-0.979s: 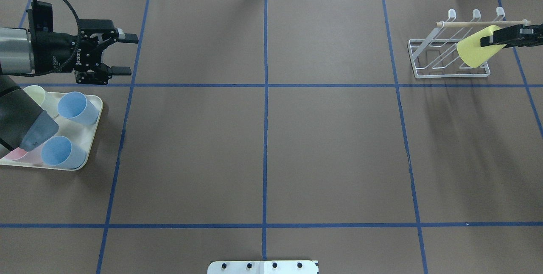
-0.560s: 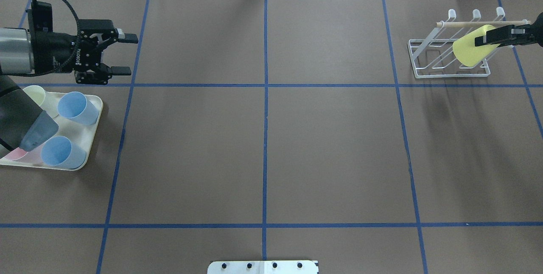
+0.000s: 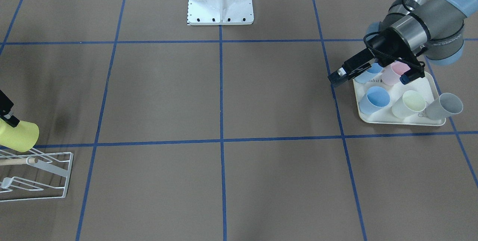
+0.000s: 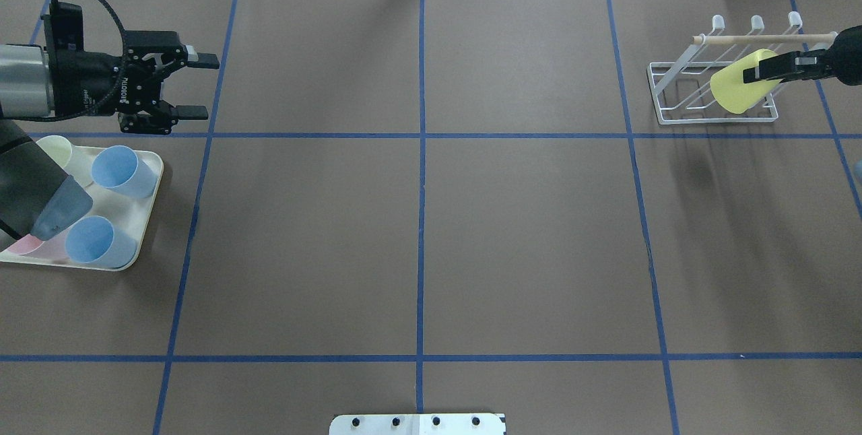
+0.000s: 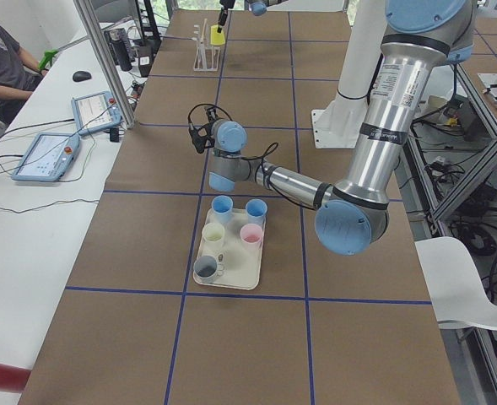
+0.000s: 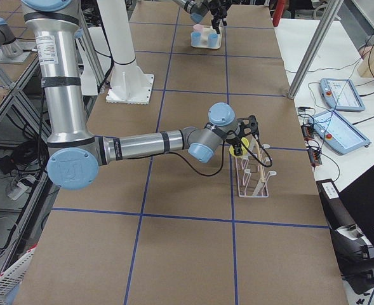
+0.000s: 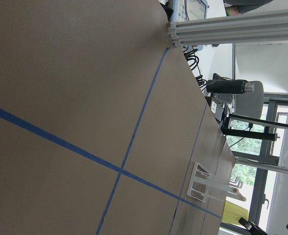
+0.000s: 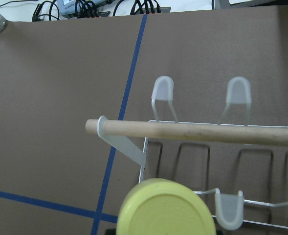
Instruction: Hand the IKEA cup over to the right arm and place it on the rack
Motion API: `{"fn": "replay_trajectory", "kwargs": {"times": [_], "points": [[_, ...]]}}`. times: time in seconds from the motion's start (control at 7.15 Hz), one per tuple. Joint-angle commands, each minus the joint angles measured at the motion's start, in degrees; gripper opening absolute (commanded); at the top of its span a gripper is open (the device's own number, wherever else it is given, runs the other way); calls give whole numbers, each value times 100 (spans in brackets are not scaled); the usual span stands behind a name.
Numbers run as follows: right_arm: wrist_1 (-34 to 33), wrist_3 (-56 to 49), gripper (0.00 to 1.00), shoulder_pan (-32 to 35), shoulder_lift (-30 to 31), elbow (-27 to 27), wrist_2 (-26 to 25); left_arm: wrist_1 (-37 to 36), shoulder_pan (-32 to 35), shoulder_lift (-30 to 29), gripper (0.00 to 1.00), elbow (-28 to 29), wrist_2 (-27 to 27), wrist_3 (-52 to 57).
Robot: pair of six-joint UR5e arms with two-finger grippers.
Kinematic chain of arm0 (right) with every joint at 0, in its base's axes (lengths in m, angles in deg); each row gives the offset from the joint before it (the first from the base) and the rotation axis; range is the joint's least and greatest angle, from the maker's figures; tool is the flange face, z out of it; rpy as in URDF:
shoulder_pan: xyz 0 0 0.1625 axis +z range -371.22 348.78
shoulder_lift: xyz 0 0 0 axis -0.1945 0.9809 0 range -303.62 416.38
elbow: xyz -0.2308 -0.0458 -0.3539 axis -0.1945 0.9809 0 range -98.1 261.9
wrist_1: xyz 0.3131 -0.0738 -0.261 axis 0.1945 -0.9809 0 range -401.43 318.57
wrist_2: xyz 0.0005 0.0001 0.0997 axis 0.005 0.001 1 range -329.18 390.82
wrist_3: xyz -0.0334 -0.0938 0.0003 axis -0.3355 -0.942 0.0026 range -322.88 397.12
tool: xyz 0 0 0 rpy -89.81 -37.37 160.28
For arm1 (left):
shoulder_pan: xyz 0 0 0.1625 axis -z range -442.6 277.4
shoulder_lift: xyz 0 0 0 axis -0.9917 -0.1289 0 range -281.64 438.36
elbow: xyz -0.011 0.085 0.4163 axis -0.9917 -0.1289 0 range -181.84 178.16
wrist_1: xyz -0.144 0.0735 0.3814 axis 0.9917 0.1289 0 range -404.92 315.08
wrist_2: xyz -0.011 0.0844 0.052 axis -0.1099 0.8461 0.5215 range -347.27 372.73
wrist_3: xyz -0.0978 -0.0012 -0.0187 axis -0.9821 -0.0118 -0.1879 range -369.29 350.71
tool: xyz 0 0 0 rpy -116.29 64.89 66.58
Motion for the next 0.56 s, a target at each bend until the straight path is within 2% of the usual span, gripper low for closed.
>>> {"fn": "replay_trajectory", "kwargs": {"times": [0.0, 0.42], "points": [[-12, -5, 98, -109, -12, 18, -312, 0, 0, 17, 100, 0, 0, 9], [-12, 4, 98, -127, -39, 9, -252, -9, 17, 18, 100, 44, -26, 44]]}}
